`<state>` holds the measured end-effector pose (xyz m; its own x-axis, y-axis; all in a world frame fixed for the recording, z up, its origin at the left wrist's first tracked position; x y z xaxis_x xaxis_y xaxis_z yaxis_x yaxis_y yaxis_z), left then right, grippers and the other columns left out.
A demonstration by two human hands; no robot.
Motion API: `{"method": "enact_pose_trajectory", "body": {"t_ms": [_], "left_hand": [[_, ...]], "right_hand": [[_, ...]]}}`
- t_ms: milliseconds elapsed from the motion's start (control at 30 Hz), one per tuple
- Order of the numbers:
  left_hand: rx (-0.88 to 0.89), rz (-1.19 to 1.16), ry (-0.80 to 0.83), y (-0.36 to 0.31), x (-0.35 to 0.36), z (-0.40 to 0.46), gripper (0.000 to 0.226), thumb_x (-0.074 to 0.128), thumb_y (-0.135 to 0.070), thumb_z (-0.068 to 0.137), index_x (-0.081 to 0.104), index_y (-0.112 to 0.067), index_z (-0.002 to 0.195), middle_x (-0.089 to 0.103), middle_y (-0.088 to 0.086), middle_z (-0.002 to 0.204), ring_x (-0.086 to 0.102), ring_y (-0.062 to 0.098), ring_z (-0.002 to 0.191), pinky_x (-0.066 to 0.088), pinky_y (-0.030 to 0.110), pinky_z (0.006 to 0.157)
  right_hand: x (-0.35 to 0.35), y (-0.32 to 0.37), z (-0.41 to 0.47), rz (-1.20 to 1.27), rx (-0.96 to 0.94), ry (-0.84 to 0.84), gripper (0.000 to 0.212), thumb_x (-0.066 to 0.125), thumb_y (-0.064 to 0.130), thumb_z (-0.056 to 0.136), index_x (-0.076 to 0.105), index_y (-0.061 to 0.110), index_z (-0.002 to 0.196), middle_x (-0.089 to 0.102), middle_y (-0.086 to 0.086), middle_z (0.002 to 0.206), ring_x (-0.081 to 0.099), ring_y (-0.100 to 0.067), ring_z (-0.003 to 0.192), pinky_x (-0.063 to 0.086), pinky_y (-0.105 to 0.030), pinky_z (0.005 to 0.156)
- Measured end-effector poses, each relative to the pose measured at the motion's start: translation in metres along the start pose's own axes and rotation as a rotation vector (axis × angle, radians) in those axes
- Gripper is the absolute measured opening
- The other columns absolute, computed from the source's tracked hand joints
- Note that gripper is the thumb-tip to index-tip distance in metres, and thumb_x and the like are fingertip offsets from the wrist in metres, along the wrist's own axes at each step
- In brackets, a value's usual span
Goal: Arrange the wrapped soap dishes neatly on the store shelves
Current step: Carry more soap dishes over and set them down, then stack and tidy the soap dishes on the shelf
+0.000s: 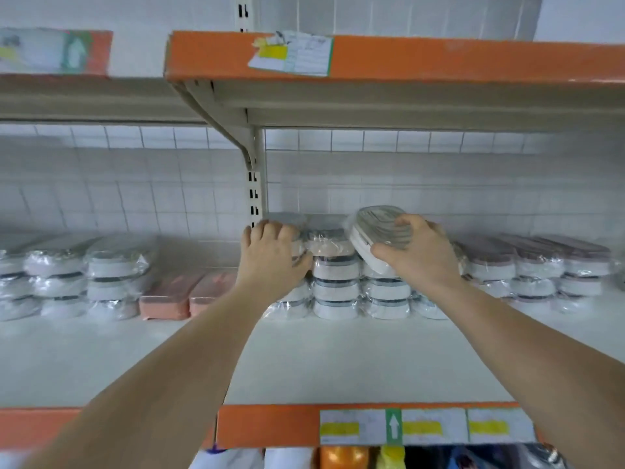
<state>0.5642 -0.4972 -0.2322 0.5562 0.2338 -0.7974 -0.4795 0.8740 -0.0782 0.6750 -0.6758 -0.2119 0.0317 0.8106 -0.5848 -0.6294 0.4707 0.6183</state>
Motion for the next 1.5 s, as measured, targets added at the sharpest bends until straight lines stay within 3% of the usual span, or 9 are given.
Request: {"method": "enact_pose_trajectory", "body": {"t_ms": [133,267,400,700,833,1000,1400,1500], "left_hand": [[-0.100,0.058,0.067,0.009,-0.024,-0.052,0.054,0.040,-0.047,0.093,0.035,-0.019,0.139,0.039,0.006,0.141,0.027,0.025,0.134,0.015,0.038,0.112],[-0.204,0.071,0.093,0.026,-0.050,-0.102,0.049,0.041,-0.045,0.093,0.044,-0.016,0.132,0.044,0.008,0.134,0.032,0.027,0.128,0.020,0.037,0.109],[-0.269,0.128,0.096,0.068,-0.087,-0.143,0.051,0.042,-0.043,0.093,0.038,-0.019,0.138,0.040,0.004,0.139,0.030,0.025,0.132,0.018,0.035,0.110],[-0.454,0.190,0.119,0.238,-0.163,-0.229,0.055,0.041,-0.043,0.095,0.029,-0.020,0.143,0.033,0.004,0.144,0.027,0.024,0.135,0.020,0.035,0.110],[-0.490,0.225,0.166,0.328,-0.194,-0.263,0.056,0.041,-0.042,0.095,0.026,-0.021,0.145,0.031,0.004,0.147,0.027,0.025,0.136,0.021,0.036,0.111],[-0.520,0.225,0.203,0.419,-0.222,-0.276,0.056,0.041,-0.041,0.095,0.026,-0.020,0.144,0.031,0.005,0.146,0.028,0.025,0.134,0.022,0.036,0.109],[-0.417,0.217,0.183,0.593,-0.186,-0.217,0.054,0.041,-0.041,0.095,0.026,-0.023,0.144,0.031,0.000,0.145,0.029,0.022,0.132,0.022,0.031,0.108],[-0.390,0.221,0.197,0.640,-0.175,-0.189,0.053,0.041,-0.041,0.095,0.028,-0.024,0.144,0.032,-0.001,0.144,0.030,0.021,0.132,0.021,0.030,0.108]], "right_hand": [[0.008,0.013,-0.038,0.059,-0.061,0.083,0.056,0.070,0.039,0.073,0.050,0.028,0.124,0.045,-0.010,0.129,0.046,-0.029,0.119,0.036,-0.033,0.095],[0.025,0.033,-0.077,0.104,-0.086,0.197,0.057,0.071,0.038,0.073,0.051,0.026,0.125,0.046,-0.009,0.129,0.046,-0.026,0.118,0.037,-0.030,0.093],[0.047,0.077,-0.108,0.135,-0.098,0.290,0.057,0.070,0.040,0.073,0.049,0.027,0.125,0.042,-0.006,0.131,0.048,-0.026,0.116,0.039,-0.034,0.093],[0.154,0.231,-0.192,0.227,-0.220,0.455,0.059,0.068,0.046,0.073,0.046,0.028,0.125,0.049,-0.005,0.127,0.053,-0.026,0.110,0.045,-0.034,0.087],[0.221,0.313,-0.238,0.298,-0.217,0.531,0.058,0.069,0.043,0.075,0.047,0.026,0.126,0.046,-0.006,0.131,0.048,-0.023,0.117,0.038,-0.030,0.090],[0.284,0.395,-0.262,0.317,-0.220,0.582,0.057,0.067,0.044,0.075,0.047,0.027,0.125,0.044,-0.004,0.129,0.049,-0.021,0.114,0.034,-0.025,0.081],[0.442,0.537,-0.182,0.296,-0.299,0.395,0.056,0.062,0.049,0.078,0.046,0.026,0.127,0.044,-0.005,0.131,0.042,-0.027,0.122,0.035,-0.034,0.096],[0.487,0.568,-0.141,0.174,-0.260,0.314,0.063,0.055,0.059,0.081,0.043,0.022,0.131,0.040,-0.009,0.133,0.041,-0.032,0.121,0.035,-0.036,0.093]]}}
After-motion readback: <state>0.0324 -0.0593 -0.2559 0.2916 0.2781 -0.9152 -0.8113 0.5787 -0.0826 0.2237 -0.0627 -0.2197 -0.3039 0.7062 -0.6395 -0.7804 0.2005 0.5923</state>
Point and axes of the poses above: each hand's wrist, its own z-axis towards the middle knuckle, its own x-axis out of the palm, y = z × x, the point moved 1 cm from there along z, towards the middle knuckle
